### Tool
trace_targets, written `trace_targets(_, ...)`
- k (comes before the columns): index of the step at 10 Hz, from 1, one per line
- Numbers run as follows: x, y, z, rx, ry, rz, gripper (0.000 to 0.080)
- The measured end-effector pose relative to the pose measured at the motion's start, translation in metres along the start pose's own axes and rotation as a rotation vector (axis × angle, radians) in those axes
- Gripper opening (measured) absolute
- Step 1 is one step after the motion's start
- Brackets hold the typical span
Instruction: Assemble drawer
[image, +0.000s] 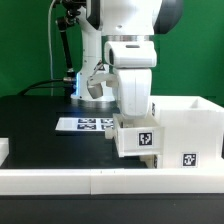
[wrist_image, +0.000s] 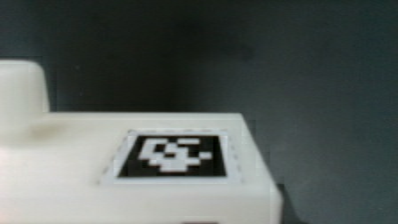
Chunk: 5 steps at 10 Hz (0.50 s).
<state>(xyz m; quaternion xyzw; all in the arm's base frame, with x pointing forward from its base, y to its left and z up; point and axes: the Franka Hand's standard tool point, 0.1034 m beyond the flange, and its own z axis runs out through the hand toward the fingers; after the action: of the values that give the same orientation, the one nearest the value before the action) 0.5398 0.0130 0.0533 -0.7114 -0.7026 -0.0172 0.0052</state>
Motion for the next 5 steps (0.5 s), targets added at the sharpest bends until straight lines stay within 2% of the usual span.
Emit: trace_targets(5,-0.001,0.002,-0.0008,-0.002,-0.006,-0.04,0.0044)
